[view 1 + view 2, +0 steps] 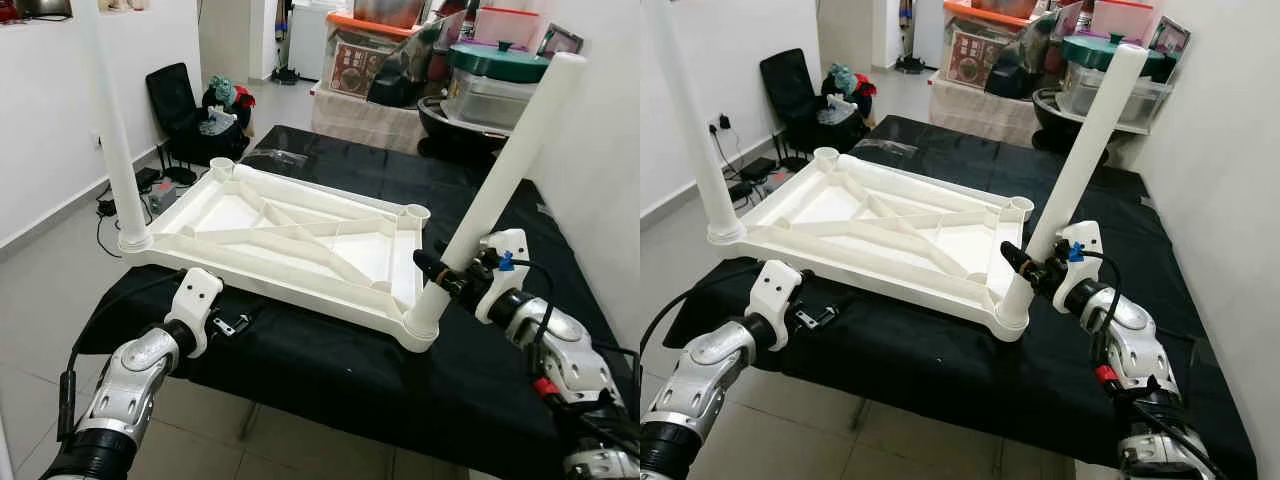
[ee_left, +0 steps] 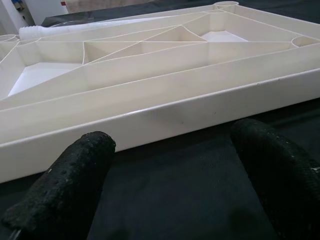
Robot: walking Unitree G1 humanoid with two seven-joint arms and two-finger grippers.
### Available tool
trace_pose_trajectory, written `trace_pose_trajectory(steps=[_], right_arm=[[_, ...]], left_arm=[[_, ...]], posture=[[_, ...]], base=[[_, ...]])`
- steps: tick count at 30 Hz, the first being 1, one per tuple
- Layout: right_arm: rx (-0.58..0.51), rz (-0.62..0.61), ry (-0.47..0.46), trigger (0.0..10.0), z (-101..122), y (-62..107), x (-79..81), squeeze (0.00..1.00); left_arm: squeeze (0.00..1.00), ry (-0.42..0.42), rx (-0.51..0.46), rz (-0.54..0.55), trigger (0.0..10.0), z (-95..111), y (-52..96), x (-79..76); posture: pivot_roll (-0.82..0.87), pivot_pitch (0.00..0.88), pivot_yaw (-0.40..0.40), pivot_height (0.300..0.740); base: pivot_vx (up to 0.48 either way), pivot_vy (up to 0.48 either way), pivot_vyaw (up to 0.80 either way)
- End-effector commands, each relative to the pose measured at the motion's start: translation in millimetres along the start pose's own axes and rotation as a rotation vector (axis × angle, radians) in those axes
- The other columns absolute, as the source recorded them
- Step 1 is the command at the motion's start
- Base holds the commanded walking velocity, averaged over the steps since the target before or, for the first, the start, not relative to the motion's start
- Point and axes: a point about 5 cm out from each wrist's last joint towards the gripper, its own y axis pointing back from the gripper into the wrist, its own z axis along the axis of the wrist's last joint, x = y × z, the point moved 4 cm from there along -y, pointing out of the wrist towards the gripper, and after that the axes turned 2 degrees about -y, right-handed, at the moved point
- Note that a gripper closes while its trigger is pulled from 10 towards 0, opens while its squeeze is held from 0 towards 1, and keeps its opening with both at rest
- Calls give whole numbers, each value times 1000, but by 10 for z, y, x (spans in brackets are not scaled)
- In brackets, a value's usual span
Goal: Building children table
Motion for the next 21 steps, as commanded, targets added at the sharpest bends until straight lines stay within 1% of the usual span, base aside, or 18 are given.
trace_pose_trajectory(steps=[1,2,3,6,7,8,9,11,12,13,14,15,16,18,20,21], right_arm=[[104,-73,-39,0,-289,76,-94,0],[104,-73,-39,0,-289,76,-94,0],[142,-133,-35,0,-360,79,-158,0],[161,-167,-32,0,-392,84,-196,0],[192,-300,-29,0,-434,118,-372,0],[214,-519,-38,0,-447,239,-667,0],[227,-667,-46,0,-452,347,-849,0],[227,-667,-46,0,-452,347,-849,0],[222,-892,-94,0,-450,579,-1101,0],[216,-1047,-128,0,-459,772,-1242,0],[216,-1047,-128,0,-459,772,-1242,0],[207,-1156,-144,0,-464,921,-1325,0],[207,-1156,-144,0,-464,921,-1325,0],[191,-1314,-152,0,-496,1159,-1405,0],[191,-1314,-152,0,-496,1159,-1405,0],[185,-1357,-154,0,-510,1229,-1419,0]], left_arm=[[0,-11,11,-16,10000,-3,-21,-57],[0,-11,11,-16,10000,-3,-21,-57],[0,-11,15,-14,10000,-12,-13,-59],[0,-11,16,-13,10000,-15,-10,-59],[0,-10,17,-11,10000,-19,-8,-59],[0,-9,19,-10,10000,-22,-6,-61],[0,-8,19,-9,10000,-24,-5,-62],[0,-8,19,-9,10000,-24,-5,-62],[0,-7,19,-8,10000,-27,-3,-67],[0,-4,19,-7,10000,-30,-1,-72],[0,-4,19,-7,10000,-30,-1,-72],[0,-2,20,-6,10000,-35,3,-79],[0,-2,20,-6,10000,-35,3,-79],[0,1,23,-5,10000,-45,11,-87],[0,1,23,-5,10000,-45,11,-87],[0,2,24,-4,10000,-48,14,-88]], posture=[[55,0,-132,740],[55,0,-132,740],[57,0,-134,740],[57,0,-134,740],[57,0,-136,740],[60,0,-139,740],[60,0,-139,740],[60,0,-139,740],[61,0,-141,740],[61,0,-142,740],[61,0,-142,740],[60,0,-143,740],[60,0,-143,740],[60,0,-142,740],[60,0,-142,740],[60,0,-142,740]], base=[[0,0,0],[0,0,0],[0,0,0],[0,0,0],[0,0,0],[0,0,0],[0,0,0],[0,0,0],[0,0,0],[0,0,0],[0,0,0],[0,0,0],[0,0,0],[0,0,0],[0,0,0],[0,0,0]])
